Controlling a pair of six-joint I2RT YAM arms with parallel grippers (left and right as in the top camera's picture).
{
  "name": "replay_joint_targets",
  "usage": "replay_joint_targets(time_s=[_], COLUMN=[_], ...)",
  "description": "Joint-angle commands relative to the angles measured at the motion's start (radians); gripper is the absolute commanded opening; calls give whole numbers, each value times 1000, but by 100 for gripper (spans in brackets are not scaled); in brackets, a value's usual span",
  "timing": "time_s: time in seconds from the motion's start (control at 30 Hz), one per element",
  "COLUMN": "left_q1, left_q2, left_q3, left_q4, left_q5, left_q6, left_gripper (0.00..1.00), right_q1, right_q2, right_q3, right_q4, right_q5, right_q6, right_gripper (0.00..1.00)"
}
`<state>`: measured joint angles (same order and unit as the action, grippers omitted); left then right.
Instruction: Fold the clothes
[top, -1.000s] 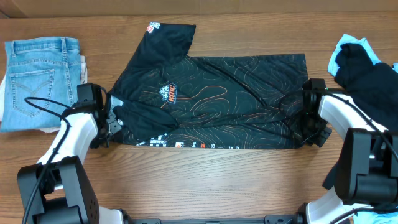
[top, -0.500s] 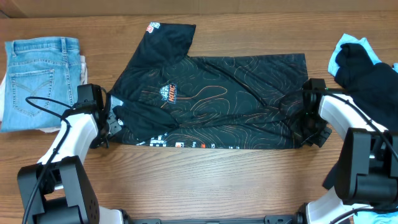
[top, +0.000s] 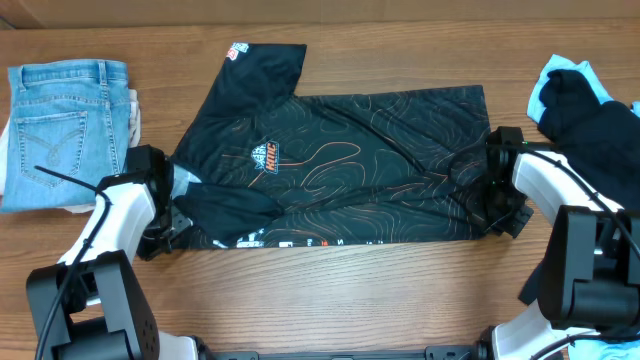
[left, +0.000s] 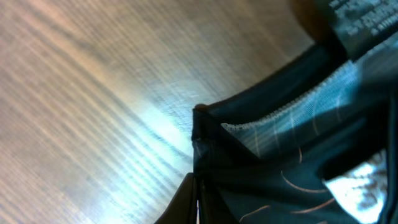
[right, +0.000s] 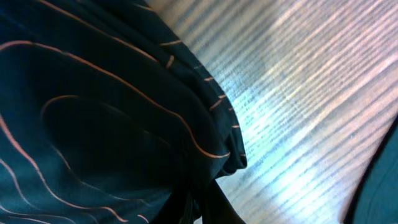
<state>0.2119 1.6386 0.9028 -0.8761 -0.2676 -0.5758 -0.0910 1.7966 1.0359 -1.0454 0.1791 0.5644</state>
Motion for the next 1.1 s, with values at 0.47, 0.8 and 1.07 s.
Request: replay_joint_targets(time_s=[0.47, 0.8, 1.07], left_q1=[59, 59, 59], left_q2=[-132, -154, -159], left_q3=[-6, -6, -2], left_q4=[-58, -48, -31], left_q5=[-75, -42, 1], left_q6=[-63, -52, -19], left_gripper=[4, 8, 8], right_q1=[-3, -3, -3], right_q2=[-14, -52, -194], right_q3=[-2, -2, 11], right_q4=[-40, -65, -68], right_q5=[2, 0, 8], right_q6=[35, 65, 63], right_gripper=[11, 16, 18])
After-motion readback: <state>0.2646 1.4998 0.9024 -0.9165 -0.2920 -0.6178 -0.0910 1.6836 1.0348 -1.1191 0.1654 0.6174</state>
